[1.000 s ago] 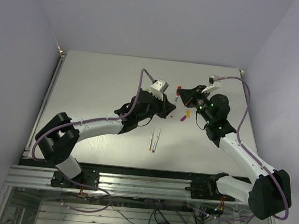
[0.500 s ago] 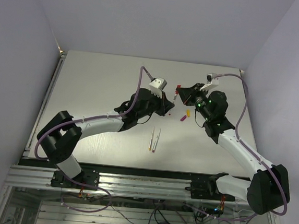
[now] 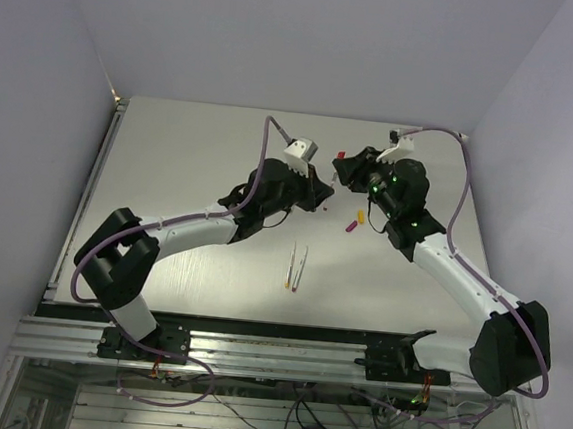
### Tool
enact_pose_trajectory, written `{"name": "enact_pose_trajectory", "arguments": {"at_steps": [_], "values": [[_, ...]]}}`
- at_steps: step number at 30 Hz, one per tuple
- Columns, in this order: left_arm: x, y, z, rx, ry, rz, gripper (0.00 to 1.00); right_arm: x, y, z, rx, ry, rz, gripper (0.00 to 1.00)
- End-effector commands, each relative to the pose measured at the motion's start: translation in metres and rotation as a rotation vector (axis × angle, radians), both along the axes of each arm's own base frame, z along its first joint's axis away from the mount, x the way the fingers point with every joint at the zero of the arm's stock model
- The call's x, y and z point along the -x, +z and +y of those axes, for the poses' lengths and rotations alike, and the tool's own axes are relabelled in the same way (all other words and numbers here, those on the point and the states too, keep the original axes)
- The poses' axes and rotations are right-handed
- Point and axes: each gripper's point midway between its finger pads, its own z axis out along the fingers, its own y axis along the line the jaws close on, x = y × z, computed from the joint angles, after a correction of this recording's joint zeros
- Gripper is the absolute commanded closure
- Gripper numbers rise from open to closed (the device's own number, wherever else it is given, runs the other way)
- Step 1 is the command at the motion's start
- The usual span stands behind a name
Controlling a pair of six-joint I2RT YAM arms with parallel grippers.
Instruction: Insert the pens into the pen caps
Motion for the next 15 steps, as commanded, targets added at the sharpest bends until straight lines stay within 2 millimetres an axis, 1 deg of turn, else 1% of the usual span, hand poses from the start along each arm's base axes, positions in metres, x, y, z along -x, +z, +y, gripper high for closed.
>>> {"name": "enact_pose_trajectory", "arguments": {"at_steps": [1,3,5,8,9,11,12,15], "values": [[-0.003,0.017,-0.005,0.012,-0.005,-0.038,0.93,-0.009,0.032,-0.005,0.026,-0.05,-0.059,0.61],[-0.005,-0.002,-0.004,-0.035,0.006,0.002,0.93,-0.009,0.057,-0.011,0.018,-0.078,-0.121,0.51],[-0.008,-0.018,-0.004,-0.071,0.017,0.035,0.93,-0.006,0.076,-0.02,0.012,-0.113,-0.168,0.44],[-0.013,-0.035,-0.004,-0.099,0.044,0.069,0.93,0.003,0.092,-0.036,0.012,-0.171,-0.214,0.41],[-0.016,-0.04,-0.004,-0.108,0.056,0.08,0.93,0.006,0.092,-0.042,0.017,-0.192,-0.217,0.41],[-0.023,-0.05,-0.005,-0.141,0.08,0.104,0.93,0.01,0.085,-0.056,0.027,-0.255,-0.201,0.41],[-0.027,-0.058,-0.006,-0.165,0.096,0.116,0.93,0.013,0.079,-0.062,0.035,-0.279,-0.181,0.41],[-0.043,-0.075,-0.005,-0.233,0.147,0.134,0.93,0.021,0.062,-0.076,0.045,-0.335,-0.134,0.41]]}}
